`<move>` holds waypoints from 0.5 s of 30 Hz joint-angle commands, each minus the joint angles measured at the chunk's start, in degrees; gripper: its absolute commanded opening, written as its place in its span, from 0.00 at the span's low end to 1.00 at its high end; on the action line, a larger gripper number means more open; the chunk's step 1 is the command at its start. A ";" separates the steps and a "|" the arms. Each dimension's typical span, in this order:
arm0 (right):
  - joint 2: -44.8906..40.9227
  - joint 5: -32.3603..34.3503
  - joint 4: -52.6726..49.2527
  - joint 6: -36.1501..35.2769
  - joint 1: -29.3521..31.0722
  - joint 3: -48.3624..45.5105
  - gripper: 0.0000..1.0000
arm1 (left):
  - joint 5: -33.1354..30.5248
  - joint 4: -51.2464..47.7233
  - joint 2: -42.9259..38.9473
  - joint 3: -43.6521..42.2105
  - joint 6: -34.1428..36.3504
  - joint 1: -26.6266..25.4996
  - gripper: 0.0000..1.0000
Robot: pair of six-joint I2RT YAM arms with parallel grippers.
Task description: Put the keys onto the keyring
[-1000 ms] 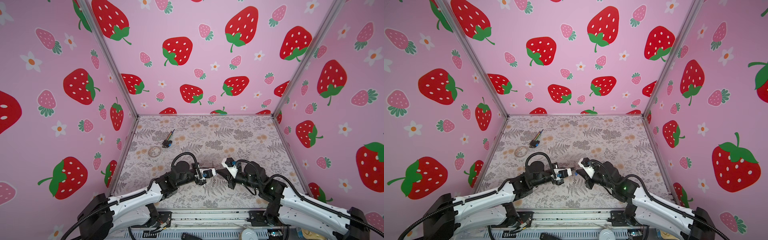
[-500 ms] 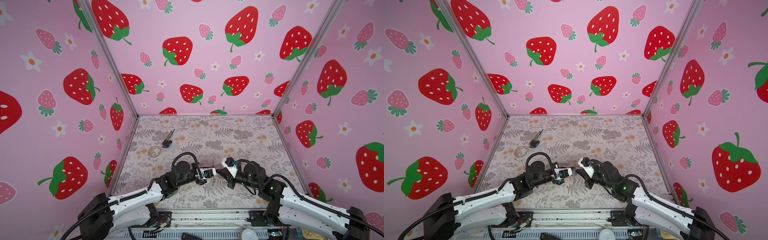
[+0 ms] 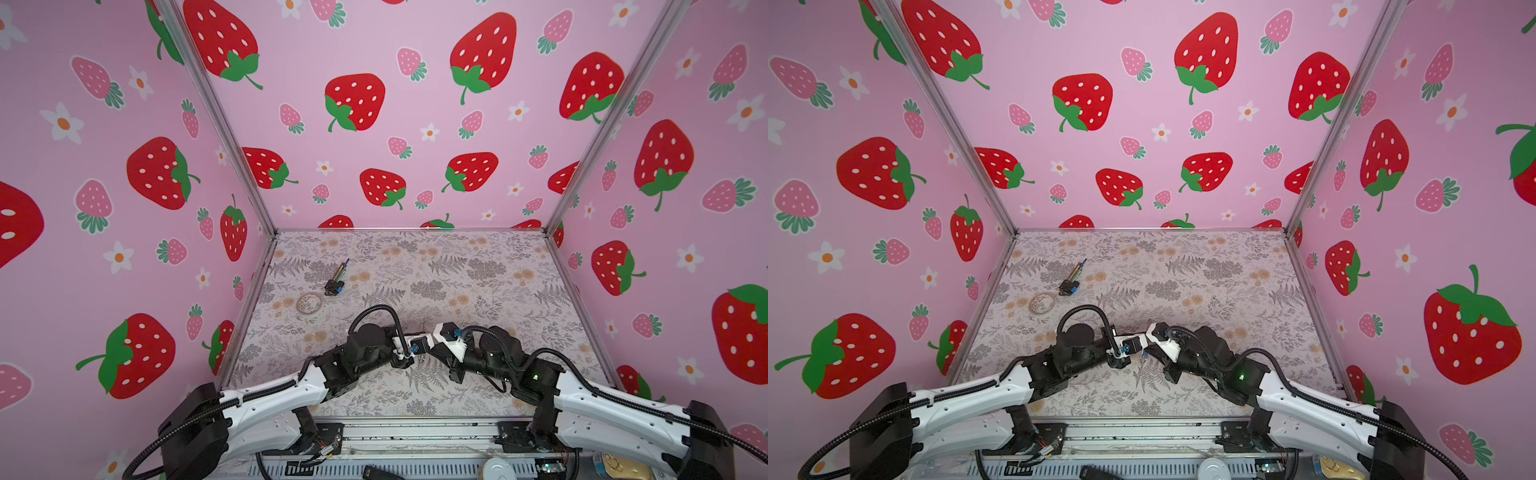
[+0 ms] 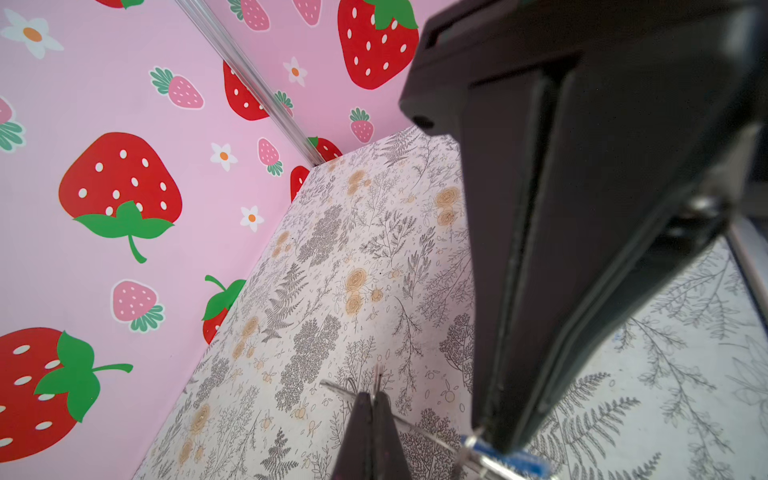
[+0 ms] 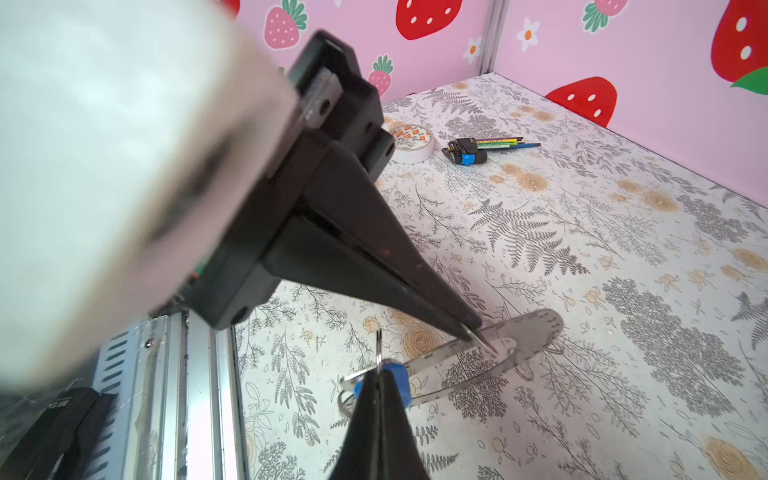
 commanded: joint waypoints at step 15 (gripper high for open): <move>-2.89 9.25 -2.88 5.91 0.13 1.37 0.00 | -2.06 2.83 -0.71 2.21 1.89 -0.71 0.00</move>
